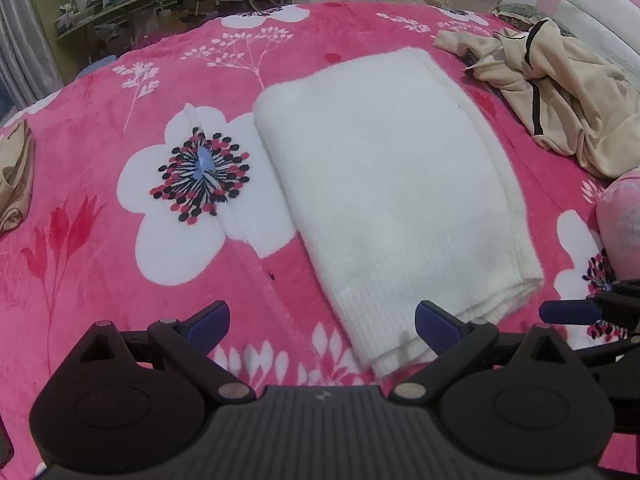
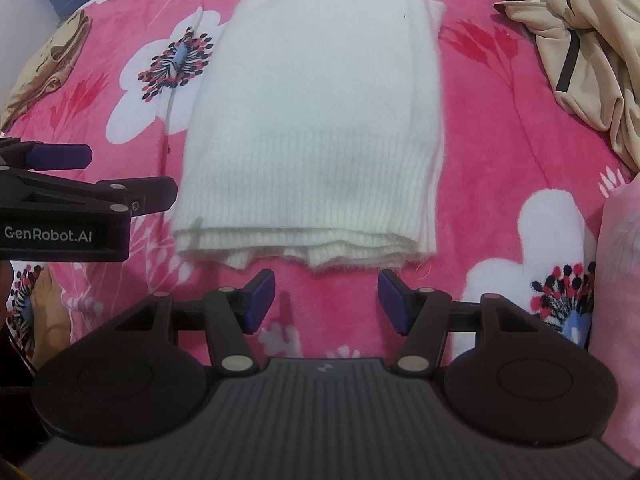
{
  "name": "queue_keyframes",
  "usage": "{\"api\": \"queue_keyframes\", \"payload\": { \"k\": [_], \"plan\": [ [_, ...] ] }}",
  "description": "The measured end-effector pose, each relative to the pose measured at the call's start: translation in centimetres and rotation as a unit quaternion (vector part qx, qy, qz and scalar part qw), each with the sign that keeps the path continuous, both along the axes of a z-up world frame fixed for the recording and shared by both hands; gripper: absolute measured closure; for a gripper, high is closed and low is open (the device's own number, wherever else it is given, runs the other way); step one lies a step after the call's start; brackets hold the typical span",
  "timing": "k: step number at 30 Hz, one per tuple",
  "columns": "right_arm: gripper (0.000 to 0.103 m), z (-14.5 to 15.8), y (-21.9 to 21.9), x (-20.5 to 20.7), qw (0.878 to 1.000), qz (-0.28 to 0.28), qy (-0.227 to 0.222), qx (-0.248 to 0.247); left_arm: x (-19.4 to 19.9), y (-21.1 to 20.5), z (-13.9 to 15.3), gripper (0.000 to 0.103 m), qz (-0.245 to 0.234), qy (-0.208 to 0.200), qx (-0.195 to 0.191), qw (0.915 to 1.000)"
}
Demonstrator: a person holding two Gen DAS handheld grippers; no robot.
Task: Fold clothes
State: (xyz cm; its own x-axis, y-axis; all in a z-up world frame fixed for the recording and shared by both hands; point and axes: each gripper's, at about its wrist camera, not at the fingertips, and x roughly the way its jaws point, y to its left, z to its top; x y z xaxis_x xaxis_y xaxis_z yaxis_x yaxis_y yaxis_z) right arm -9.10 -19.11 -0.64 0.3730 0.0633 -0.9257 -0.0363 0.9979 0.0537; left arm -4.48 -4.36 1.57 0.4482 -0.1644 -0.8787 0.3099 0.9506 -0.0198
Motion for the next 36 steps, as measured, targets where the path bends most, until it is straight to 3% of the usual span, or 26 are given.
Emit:
{"api": "queue_keyframes", "payload": {
  "k": [36],
  "plan": [
    [0.045, 0.2, 1.3, -0.4, 1.000, -0.006, -0.004, -0.003, -0.1, 0.1, -0.2, 0.003, -0.003, 0.011, -0.001, 0.9999]
  ]
}}
